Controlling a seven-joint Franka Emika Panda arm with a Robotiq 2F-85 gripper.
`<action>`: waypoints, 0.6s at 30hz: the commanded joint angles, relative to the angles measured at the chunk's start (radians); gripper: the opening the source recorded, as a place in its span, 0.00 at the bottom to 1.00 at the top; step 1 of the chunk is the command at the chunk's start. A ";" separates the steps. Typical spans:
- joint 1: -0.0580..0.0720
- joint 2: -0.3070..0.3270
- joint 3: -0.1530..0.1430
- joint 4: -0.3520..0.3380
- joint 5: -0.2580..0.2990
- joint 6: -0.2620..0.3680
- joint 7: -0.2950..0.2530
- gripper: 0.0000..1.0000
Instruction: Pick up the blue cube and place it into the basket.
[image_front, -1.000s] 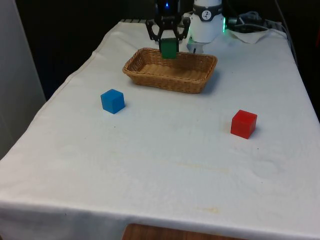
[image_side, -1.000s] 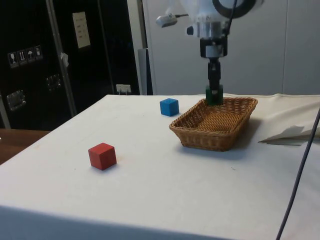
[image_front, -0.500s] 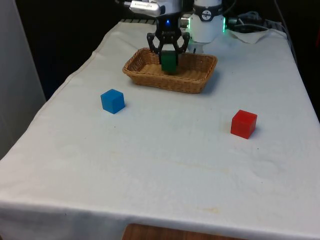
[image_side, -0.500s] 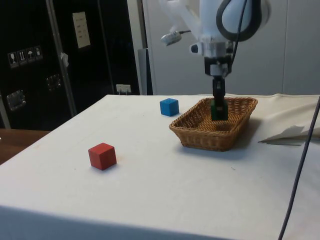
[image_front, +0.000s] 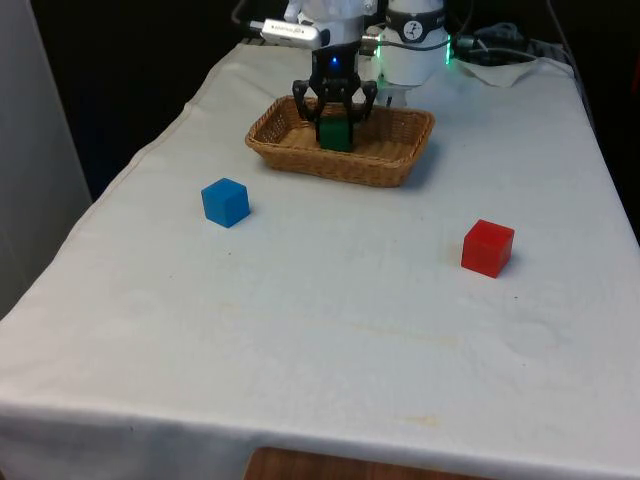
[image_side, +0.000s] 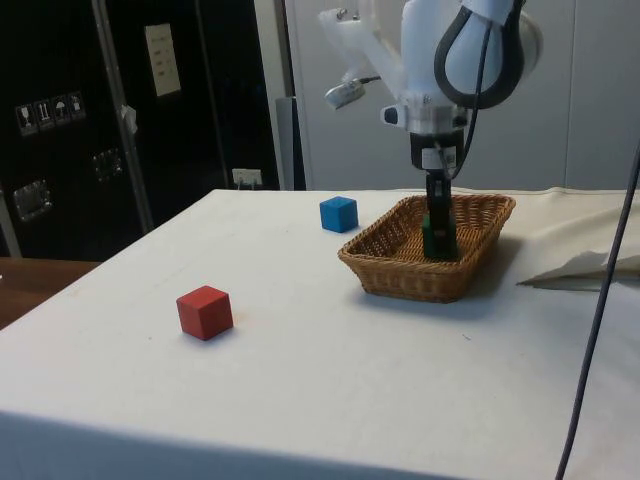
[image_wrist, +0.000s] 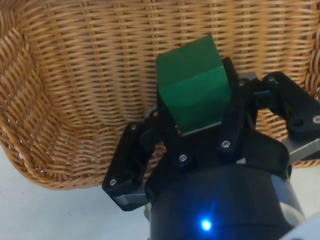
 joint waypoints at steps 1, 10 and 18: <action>0.000 -0.004 0.002 -0.003 0.007 0.000 -0.004 0.00; 0.000 -0.001 0.000 -0.001 0.002 -0.001 -0.001 0.65; 0.000 0.000 0.000 -0.001 0.001 -0.001 0.000 1.00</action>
